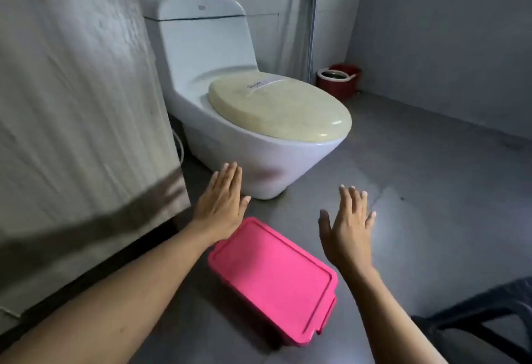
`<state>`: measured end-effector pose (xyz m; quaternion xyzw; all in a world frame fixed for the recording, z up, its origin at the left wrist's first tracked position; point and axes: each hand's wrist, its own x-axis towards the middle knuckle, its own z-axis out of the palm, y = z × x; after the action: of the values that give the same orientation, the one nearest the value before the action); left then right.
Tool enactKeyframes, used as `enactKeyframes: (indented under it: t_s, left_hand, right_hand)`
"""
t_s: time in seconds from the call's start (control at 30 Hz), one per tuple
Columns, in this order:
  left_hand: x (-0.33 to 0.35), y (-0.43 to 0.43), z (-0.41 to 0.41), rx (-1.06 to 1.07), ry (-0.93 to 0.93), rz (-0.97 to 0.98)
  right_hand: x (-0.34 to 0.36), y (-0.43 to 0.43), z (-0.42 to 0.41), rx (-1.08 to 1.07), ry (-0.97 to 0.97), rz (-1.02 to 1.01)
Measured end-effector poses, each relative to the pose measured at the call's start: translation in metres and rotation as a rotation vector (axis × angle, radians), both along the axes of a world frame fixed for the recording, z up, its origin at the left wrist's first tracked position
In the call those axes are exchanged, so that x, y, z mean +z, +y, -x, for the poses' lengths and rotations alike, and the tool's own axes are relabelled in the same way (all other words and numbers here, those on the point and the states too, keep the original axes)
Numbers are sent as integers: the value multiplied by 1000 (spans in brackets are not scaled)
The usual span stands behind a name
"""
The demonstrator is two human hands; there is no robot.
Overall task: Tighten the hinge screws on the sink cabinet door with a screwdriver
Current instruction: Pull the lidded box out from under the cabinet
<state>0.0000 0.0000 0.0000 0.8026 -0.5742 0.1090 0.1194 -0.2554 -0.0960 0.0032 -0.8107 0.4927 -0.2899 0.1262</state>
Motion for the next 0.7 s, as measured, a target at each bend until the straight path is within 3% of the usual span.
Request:
enactKeyframes:
  t_s: [0.23, 0.47, 0.7]
  left_hand:
    - [-96, -4, -6, 54, 129, -255]
    - [-143, -8, -26, 188, 302, -428]
    - [-175, -10, -35, 274, 676, -392]
  right_hand:
    - [-115, 29, 32, -14, 197, -309]
    - [-167, 51, 45, -28, -30, -607]
    - [-177, 50, 38, -109, -44, -615]
